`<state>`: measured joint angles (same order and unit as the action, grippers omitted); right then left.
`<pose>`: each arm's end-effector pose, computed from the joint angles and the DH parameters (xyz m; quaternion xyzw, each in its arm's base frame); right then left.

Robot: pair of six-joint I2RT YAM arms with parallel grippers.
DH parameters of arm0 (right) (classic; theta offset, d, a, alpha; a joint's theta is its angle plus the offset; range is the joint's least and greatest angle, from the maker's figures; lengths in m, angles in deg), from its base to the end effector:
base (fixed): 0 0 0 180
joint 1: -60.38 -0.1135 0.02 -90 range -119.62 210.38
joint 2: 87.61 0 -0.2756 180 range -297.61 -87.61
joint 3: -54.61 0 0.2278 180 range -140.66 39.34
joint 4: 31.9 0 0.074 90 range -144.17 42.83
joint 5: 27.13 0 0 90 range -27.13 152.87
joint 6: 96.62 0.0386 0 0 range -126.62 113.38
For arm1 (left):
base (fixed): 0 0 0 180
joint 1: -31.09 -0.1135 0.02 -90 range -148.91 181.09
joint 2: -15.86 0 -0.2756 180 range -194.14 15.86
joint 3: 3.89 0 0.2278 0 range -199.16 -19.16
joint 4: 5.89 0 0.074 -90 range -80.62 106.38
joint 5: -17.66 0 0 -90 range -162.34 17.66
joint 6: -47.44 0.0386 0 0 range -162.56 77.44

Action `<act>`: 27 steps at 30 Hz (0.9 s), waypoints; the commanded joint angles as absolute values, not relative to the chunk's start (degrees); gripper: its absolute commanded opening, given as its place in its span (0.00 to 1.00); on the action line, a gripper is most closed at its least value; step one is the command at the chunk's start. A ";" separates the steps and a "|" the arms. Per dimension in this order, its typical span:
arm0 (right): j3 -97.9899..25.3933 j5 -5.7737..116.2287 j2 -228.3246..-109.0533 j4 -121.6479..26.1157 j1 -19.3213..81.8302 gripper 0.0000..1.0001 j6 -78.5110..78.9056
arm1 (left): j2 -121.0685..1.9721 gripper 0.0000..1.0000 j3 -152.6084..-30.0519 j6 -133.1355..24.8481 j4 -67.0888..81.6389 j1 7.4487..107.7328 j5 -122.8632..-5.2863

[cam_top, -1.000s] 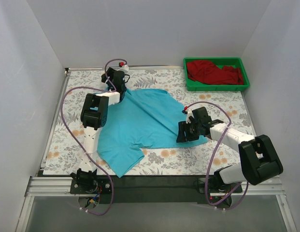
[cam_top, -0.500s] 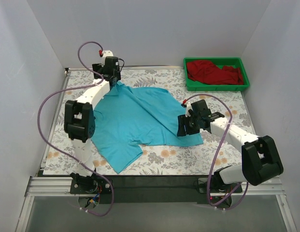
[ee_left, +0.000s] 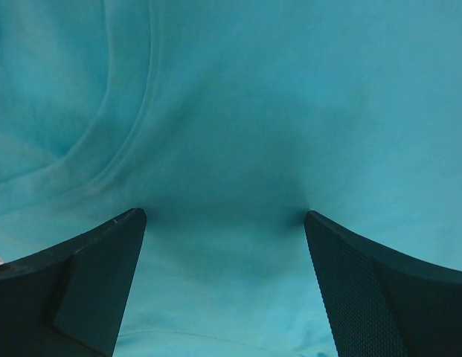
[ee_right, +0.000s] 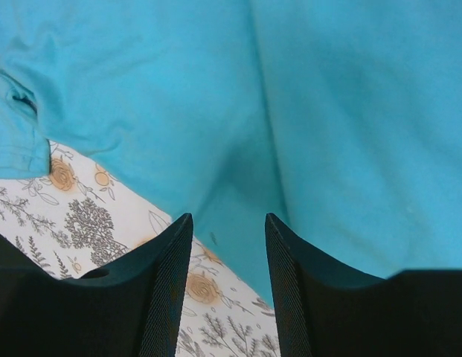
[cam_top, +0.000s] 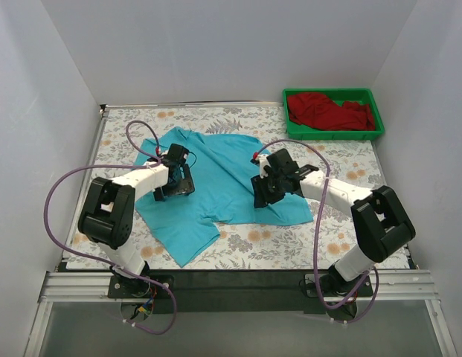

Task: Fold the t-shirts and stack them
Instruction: Flatten the tshirt out

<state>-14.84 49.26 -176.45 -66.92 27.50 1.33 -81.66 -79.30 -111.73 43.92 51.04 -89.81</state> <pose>0.2421 0.1673 0.2227 -0.2394 0.9153 0.2116 0.2450 0.2874 -0.0920 0.1956 -0.4282 0.8775 -0.0021 0.2159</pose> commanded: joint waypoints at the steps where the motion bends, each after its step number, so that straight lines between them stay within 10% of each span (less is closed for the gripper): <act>1: -17.18 50.21 -178.57 -65.54 24.61 0.43 0.41 | -77.75 0.81 -76.47 -116.48 46.20 50.87 -86.84; 27: -9.96 44.76 -175.78 -77.04 15.38 0.47 3.58 | -72.91 0.84 -73.47 -118.50 59.12 44.80 -91.58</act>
